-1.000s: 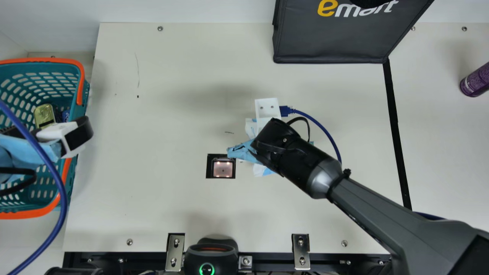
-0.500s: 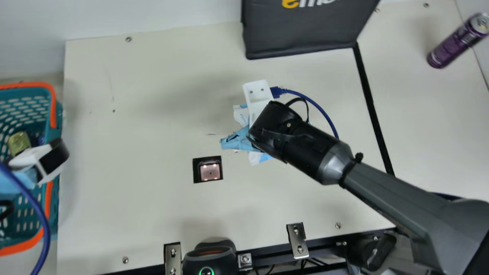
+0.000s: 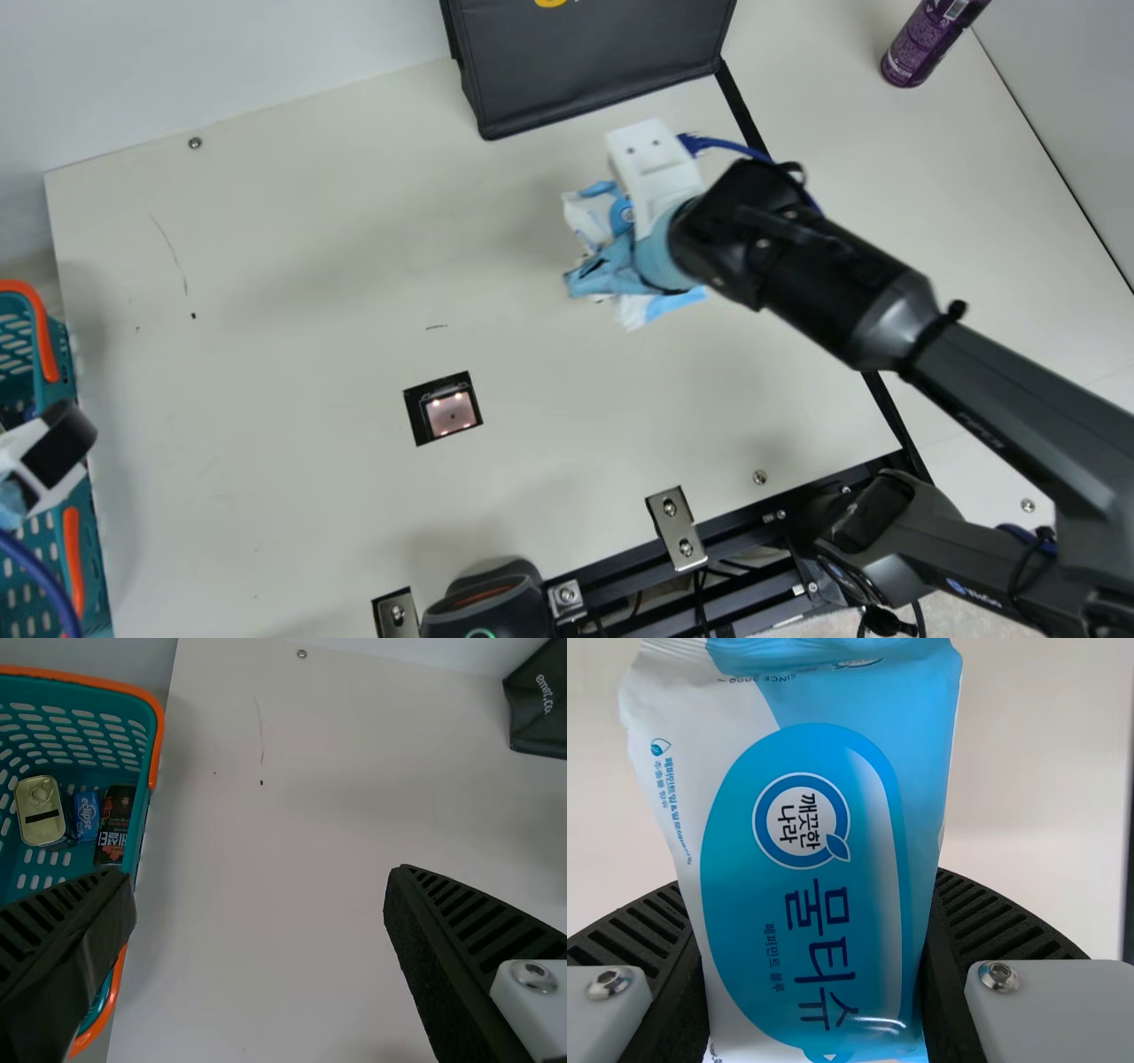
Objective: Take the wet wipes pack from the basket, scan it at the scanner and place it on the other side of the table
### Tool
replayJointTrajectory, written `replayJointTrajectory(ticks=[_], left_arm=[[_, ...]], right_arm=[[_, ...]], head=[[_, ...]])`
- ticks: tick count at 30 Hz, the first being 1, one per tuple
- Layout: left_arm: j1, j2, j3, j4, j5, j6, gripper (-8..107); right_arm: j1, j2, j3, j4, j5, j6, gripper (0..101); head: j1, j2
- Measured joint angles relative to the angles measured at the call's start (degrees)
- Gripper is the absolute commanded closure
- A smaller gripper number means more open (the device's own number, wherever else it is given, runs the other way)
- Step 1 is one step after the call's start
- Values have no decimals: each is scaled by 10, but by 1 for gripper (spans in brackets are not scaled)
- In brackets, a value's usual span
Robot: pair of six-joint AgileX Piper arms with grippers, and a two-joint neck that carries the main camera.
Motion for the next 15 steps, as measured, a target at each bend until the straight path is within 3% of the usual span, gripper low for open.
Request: replayJointTrajectory(ticks=[6,15], left_arm=[[0,0,0,0,0,0,9],[0,0,0,0,0,0,9]], right_arm=[[-98,-33,18,27,1,-85,101],[-240,-27,19,58,-4,-214,101]], head=[[0,0],[0,0]])
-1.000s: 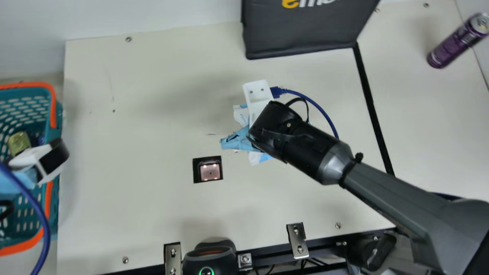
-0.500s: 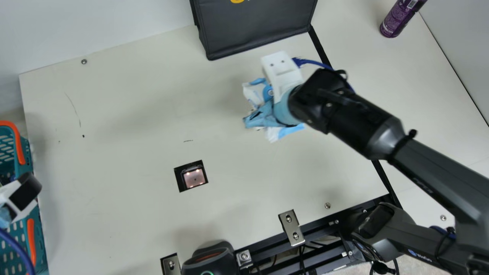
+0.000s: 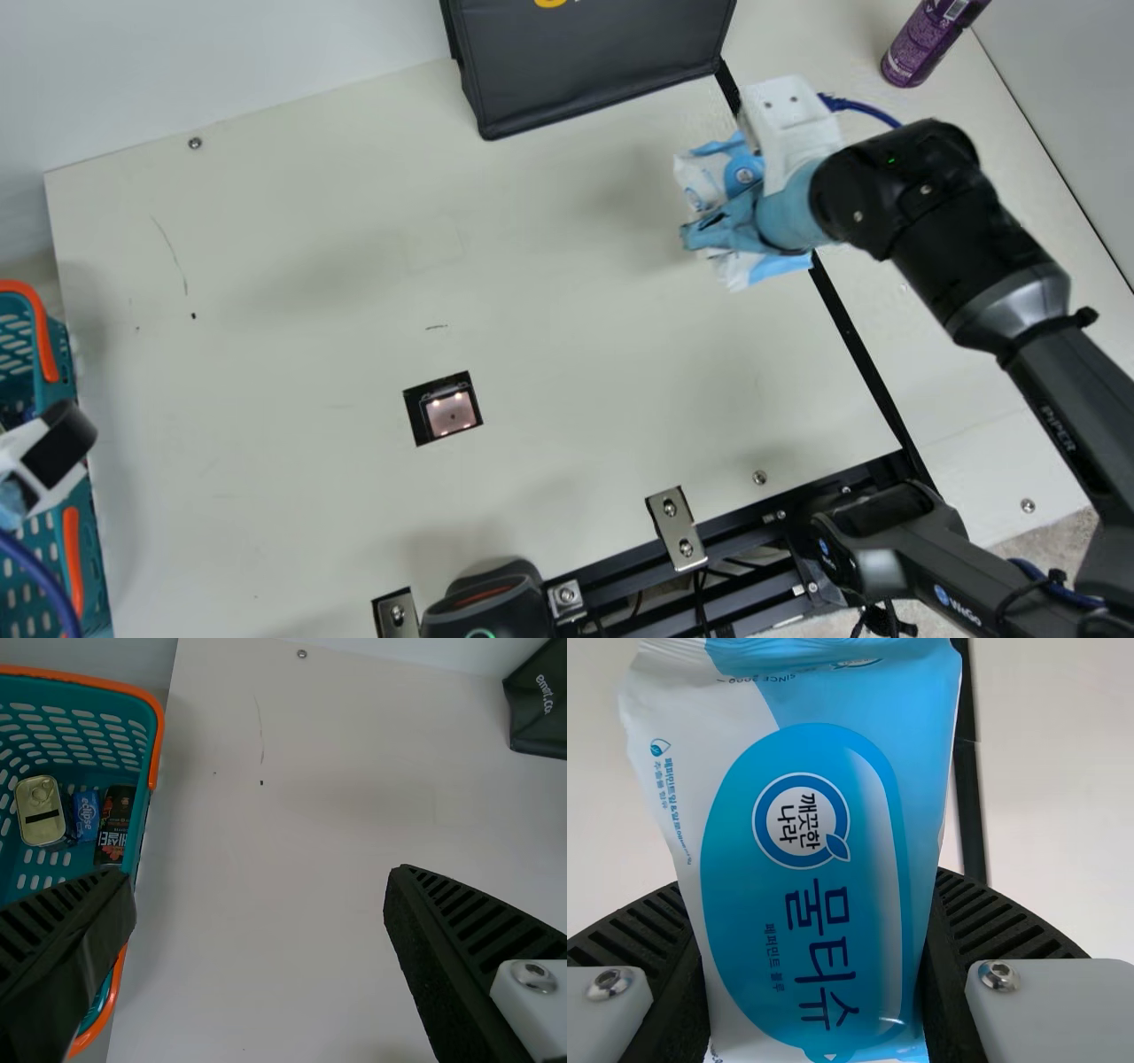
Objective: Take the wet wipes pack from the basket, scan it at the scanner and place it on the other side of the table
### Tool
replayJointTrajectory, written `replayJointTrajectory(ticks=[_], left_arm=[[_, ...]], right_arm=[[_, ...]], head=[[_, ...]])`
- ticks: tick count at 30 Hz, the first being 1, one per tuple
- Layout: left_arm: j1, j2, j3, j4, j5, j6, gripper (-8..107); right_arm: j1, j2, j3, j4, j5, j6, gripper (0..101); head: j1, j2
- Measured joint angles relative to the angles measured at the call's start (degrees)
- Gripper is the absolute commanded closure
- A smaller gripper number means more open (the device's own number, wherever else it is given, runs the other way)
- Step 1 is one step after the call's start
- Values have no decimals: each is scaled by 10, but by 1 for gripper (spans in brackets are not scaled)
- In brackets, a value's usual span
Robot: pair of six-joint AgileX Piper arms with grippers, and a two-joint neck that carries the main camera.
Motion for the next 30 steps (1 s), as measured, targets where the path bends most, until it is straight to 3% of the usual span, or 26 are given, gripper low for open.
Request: replayJointTrajectory(ticks=[13,30], left_arm=[[0,0,0,0,0,0,9],[0,0,0,0,0,0,9]], right_arm=[[-136,78,-41,24,-32,-153,101],[-192,223,-147,13,-61,-249,101]], head=[[0,-1],[0,0]])
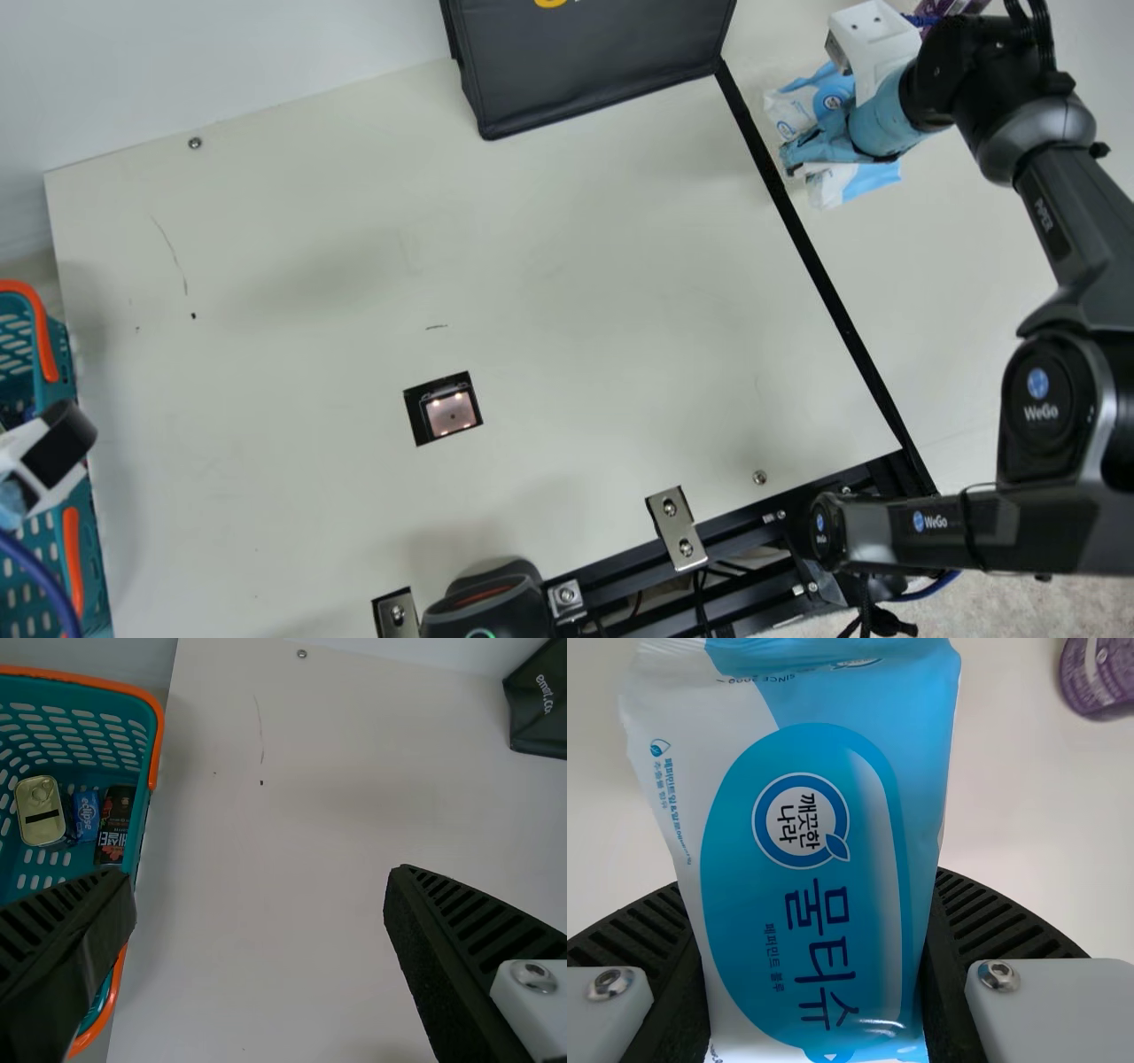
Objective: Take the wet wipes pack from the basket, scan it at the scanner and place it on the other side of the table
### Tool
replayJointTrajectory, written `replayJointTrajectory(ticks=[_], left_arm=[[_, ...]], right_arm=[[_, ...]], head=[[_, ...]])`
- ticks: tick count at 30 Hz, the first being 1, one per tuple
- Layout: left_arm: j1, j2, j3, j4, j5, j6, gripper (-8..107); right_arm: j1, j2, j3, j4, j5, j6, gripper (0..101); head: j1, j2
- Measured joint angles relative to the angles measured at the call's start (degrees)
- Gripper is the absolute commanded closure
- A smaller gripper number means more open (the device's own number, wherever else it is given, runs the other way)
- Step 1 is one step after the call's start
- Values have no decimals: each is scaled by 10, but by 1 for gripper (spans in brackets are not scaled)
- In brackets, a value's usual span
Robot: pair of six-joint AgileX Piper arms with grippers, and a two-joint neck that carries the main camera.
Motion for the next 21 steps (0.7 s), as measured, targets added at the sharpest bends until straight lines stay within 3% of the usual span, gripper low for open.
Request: replayJointTrajectory(ticks=[21], left_arm=[[0,0,0,0,0,0,9]], right_arm=[[-17,147,-146,31,8,-72,101]], head=[[0,0]])
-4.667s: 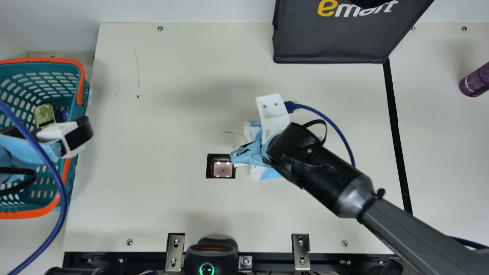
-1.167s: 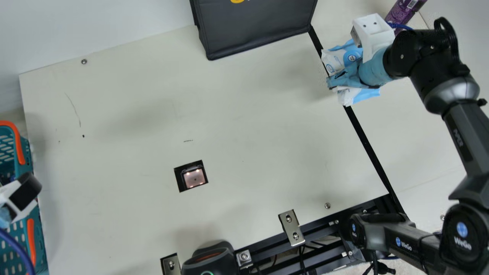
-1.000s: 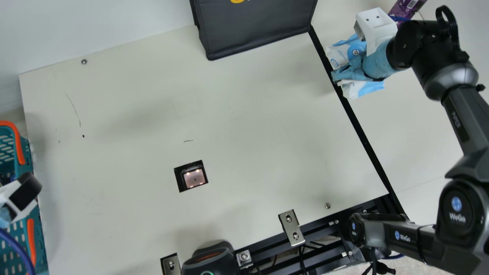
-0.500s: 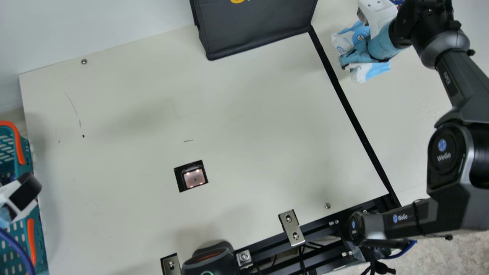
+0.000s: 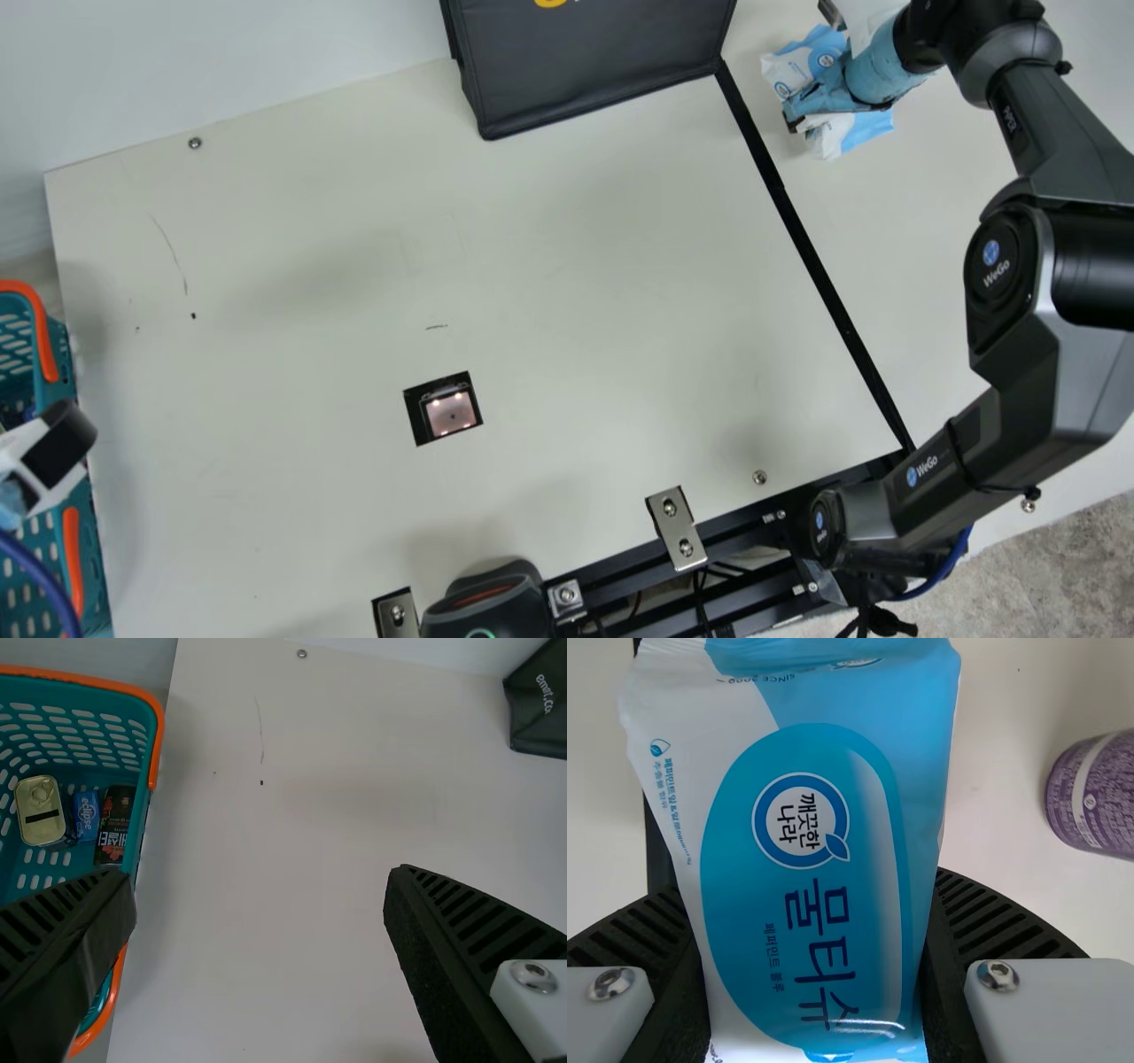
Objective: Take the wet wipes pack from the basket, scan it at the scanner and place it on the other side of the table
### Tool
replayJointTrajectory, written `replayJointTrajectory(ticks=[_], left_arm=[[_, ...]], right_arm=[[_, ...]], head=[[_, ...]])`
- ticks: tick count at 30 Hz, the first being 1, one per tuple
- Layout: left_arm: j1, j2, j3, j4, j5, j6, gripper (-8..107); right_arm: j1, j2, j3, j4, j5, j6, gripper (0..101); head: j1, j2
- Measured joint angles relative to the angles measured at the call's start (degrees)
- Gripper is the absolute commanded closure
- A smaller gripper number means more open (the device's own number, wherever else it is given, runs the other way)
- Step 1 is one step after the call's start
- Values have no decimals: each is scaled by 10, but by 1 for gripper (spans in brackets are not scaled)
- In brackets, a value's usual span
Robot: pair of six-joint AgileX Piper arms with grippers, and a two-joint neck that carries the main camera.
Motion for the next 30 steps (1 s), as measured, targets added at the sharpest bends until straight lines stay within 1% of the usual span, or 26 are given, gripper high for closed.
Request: replayJointTrajectory(ticks=[2,8,15,24,30], left_arm=[[0,0,0,0,0,0,9],[0,0,0,0,0,0,9],[0,0,0,0,0,0,9],[0,0,0,0,0,0,9],[0,0,0,0,0,0,9]], right_arm=[[0,9,-7,0,0,0,101],[3,27,-18,-7,-2,8,81],[9,35,-20,-26,-8,22,58],[14,34,-12,-45,-16,37,28],[18,23,3,-69,-31,46,8]], head=[[0,0],[0,0],[0,0],[0,0],[0,0]])
